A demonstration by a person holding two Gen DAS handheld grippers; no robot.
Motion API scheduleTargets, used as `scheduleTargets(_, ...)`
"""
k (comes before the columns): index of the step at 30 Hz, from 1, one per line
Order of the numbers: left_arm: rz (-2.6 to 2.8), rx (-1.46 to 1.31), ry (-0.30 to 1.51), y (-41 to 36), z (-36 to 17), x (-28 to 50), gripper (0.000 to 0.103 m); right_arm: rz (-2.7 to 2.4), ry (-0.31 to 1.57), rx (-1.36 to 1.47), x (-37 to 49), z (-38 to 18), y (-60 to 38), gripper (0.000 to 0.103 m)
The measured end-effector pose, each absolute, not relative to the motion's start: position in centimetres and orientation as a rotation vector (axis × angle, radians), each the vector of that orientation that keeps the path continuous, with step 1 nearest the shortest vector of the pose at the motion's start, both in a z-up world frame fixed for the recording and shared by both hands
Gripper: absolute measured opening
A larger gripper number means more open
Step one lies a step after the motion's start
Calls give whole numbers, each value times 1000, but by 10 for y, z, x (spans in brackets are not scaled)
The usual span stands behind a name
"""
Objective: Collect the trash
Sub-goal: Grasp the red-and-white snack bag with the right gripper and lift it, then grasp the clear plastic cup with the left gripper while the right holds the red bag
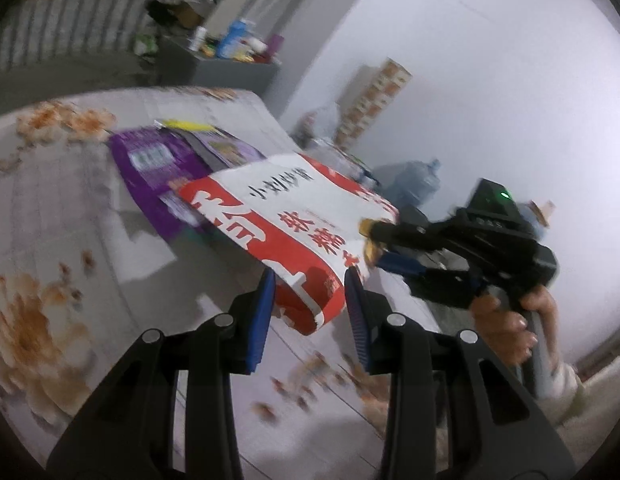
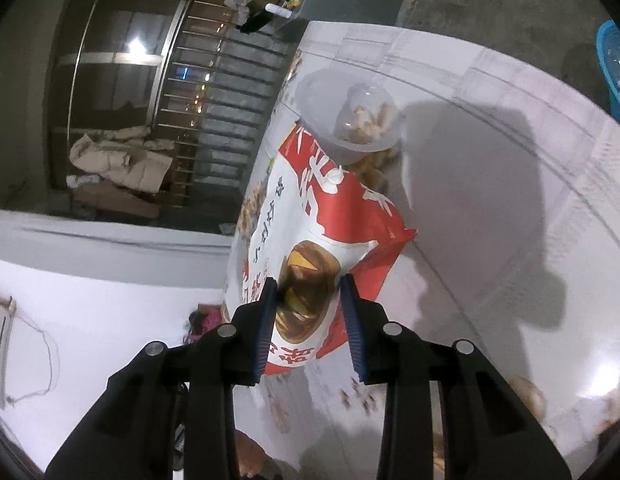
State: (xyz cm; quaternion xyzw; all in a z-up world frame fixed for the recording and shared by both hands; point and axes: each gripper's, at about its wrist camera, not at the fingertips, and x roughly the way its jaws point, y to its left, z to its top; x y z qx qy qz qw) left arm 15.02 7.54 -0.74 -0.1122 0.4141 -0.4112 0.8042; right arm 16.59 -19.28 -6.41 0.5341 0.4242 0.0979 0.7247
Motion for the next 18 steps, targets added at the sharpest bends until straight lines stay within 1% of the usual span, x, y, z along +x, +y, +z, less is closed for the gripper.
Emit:
scheduleTargets(4,-932,-232,888,75,-5,130,33,223,958,1159,138,-70,-212,28)
scheduleTargets(9,-948,-269,849,80,5,126,33,268,1004,1155,114,-80,-224,23)
scheduleTargets(14,-999,-234,833,50,10,127,33,346,1038,1111,98,-83,-221,23)
scheduleTargets(18,-961,-122,892,18,-11,130,32,367,1049,1057,88,-82,-220,23)
